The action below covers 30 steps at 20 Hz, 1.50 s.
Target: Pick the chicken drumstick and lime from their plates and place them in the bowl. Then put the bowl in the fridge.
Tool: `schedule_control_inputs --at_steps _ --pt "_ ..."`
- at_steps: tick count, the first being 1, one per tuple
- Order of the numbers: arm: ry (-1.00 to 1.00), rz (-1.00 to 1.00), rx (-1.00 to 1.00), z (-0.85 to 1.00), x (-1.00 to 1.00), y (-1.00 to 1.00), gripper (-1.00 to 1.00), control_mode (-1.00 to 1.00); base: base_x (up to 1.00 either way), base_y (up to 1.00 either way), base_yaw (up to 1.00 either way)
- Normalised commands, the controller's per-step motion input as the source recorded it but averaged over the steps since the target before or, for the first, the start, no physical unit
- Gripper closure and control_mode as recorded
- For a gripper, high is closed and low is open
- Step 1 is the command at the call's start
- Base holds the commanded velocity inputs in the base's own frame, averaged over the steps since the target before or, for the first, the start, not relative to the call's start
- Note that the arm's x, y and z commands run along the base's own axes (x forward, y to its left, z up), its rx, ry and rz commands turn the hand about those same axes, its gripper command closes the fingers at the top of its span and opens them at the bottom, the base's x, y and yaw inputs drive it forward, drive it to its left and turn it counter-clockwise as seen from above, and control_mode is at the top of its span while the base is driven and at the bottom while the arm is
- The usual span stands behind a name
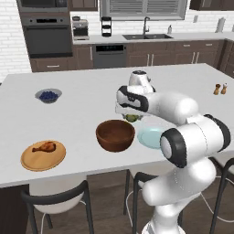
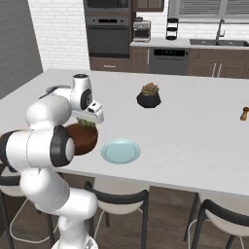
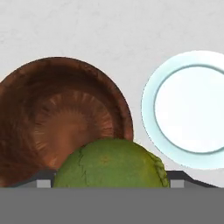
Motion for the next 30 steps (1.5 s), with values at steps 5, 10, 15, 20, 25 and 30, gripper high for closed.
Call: schedule_control_inputs --at_steps 5,10,15,20,25,30 --pt "0.09 0.09 -0.08 -0.86 0.11 0.71 1.0 -1.0 0.0 0.0 0.0" --pt "0.09 0.06 -0.11 -0.81 0.1 0.44 1.0 -1.0 0.0 0.0 0.0" --pt "0.0 0.0 -0.01 -0.09 0.0 0.0 -1.0 -1.0 0.0 0.0 0.0" --pt "0.0 0.0 0.02 0.46 -0.02 0.0 -1.0 -1.0 0.0 0.0 0.0" --pt "0.0 0.0 0.05 0.74 -0.03 0.13 -1.0 -1.0 0.0 0.0 0.0" --pt "0.0 0.07 0.03 0.94 -0.78 0.45 -1.0 -1.0 0.0 0.0 0.0"
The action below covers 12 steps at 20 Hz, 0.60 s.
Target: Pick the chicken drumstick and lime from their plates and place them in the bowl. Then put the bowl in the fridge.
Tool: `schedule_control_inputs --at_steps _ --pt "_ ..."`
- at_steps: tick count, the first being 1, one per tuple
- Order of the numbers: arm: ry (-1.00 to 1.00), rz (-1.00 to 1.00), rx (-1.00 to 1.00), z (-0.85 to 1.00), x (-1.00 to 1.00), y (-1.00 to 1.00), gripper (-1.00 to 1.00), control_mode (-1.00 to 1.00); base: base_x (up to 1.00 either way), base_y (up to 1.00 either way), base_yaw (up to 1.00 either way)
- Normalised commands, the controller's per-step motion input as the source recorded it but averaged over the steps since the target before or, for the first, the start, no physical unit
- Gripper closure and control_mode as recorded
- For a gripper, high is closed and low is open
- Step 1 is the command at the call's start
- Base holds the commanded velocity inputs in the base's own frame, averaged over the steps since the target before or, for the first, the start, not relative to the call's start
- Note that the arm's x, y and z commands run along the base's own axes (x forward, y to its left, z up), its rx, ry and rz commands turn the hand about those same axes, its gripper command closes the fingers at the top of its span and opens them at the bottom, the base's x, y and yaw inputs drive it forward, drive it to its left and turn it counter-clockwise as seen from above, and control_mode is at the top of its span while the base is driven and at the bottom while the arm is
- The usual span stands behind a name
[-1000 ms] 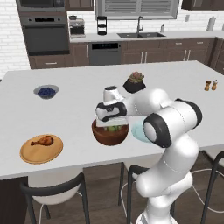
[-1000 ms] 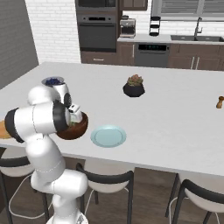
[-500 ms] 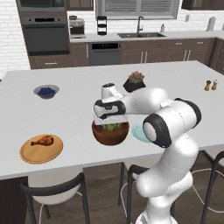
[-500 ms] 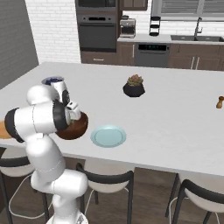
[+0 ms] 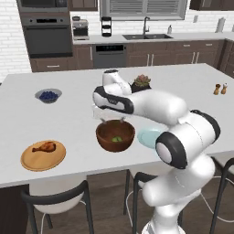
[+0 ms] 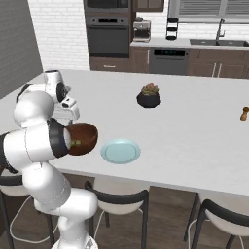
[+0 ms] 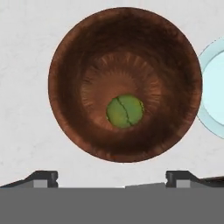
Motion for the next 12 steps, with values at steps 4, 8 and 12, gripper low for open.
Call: schedule_control_inputs --at_steps 4,8,12 --pt "0.0 0.16 0.03 0.71 -0.91 0.98 -1.0 -1.0 0.0 0.0 0.0" --pt "0.0 0.26 0.0 0.29 -0.72 1.0 -1.0 -1.0 0.0 0.0 0.0" --pt "0.0 0.48 0.0 -0.17 -0.34 1.0 -1.0 -1.0 0.0 0.0 0.0"
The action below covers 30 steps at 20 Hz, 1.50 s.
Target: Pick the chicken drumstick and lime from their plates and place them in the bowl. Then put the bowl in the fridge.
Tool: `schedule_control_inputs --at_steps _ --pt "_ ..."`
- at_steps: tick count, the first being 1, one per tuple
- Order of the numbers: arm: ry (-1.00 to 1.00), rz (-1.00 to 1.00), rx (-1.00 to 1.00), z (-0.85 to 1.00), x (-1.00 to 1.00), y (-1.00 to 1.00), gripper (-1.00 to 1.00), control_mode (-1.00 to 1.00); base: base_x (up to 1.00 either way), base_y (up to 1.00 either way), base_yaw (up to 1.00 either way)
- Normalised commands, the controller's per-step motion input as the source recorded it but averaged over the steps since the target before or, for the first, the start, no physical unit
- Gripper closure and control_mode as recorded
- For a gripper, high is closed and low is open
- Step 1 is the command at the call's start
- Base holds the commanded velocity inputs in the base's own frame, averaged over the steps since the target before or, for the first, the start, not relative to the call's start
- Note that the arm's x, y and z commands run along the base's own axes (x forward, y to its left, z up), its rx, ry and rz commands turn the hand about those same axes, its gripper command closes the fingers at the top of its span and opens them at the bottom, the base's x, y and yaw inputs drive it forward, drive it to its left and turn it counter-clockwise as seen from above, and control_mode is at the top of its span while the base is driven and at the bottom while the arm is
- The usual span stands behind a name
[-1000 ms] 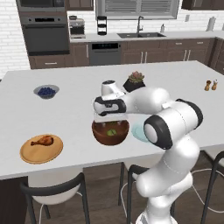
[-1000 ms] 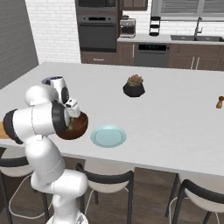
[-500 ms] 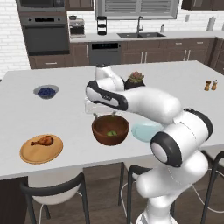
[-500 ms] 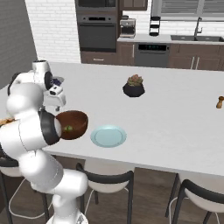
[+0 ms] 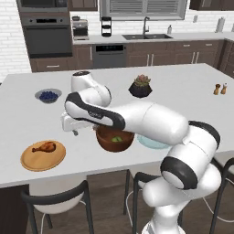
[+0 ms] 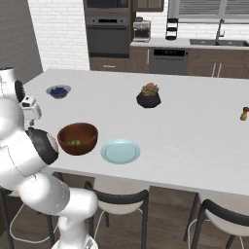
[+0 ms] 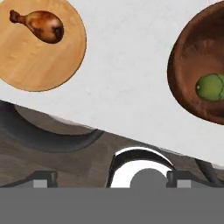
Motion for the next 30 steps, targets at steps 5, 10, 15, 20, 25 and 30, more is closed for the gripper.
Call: schedule_control_inputs --at_steps 5,10,15,20,25,30 --pt "0.01 0.5 0.01 -0.41 0.17 0.98 -1.0 -1.0 0.0 0.0 0.0" --pt "-0.01 0.2 0.0 -0.38 0.74 0.79 -1.0 -1.0 0.0 0.0 0.0" --pt "-0.06 0.02 -0.06 -0.22 0.85 0.49 -1.0 -1.0 0.0 0.0 0.0" --pt "0.03 0.0 -0.06 -0.12 0.15 0.25 -1.0 -1.0 0.0 0.0 0.0" --pt "0.09 0.04 0.0 -0.51 0.17 0.02 -1.0 -1.0 0.0 0.0 0.0" --pt "0.0 0.08 0.0 -0.39 0.14 0.0 -1.0 -1.0 0.0 0.0 0.0"
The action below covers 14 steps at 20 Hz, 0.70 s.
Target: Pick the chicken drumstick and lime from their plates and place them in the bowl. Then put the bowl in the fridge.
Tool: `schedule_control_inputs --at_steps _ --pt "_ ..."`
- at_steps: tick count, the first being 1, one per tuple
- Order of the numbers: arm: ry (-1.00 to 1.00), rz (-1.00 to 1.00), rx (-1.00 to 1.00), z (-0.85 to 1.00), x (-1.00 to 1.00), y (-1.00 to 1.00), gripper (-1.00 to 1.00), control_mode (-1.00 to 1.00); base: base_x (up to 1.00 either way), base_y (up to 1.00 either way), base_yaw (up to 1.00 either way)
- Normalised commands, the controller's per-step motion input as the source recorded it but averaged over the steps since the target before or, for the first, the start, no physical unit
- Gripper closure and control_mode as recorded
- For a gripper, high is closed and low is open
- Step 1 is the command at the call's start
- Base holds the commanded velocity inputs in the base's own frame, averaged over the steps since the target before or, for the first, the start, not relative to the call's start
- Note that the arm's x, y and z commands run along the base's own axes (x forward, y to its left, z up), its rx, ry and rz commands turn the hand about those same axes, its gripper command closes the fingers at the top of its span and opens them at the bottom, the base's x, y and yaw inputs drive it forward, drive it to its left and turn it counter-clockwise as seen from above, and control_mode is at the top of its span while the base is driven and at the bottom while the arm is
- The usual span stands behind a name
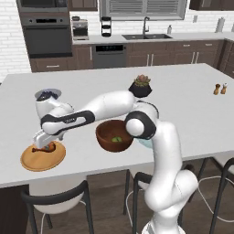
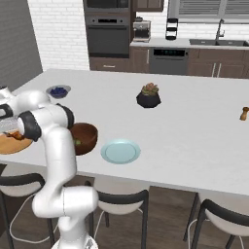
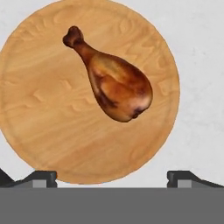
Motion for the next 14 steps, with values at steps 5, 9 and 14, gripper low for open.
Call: schedule_control_inputs --at_steps 5,9,14 --pt "-0.06 0.08 -0.01 -0.38 0.24 0.0 -1.0 -1.0 0.0 0.0 0.0" --pt "-0.05 0.12 0.0 -0.55 0.36 0.01 -1.0 -1.0 0.0 0.0 0.0" --pt "-0.01 0.12 0.01 -0.07 0.38 0.31 -1.0 -1.0 0.0 0.0 0.0"
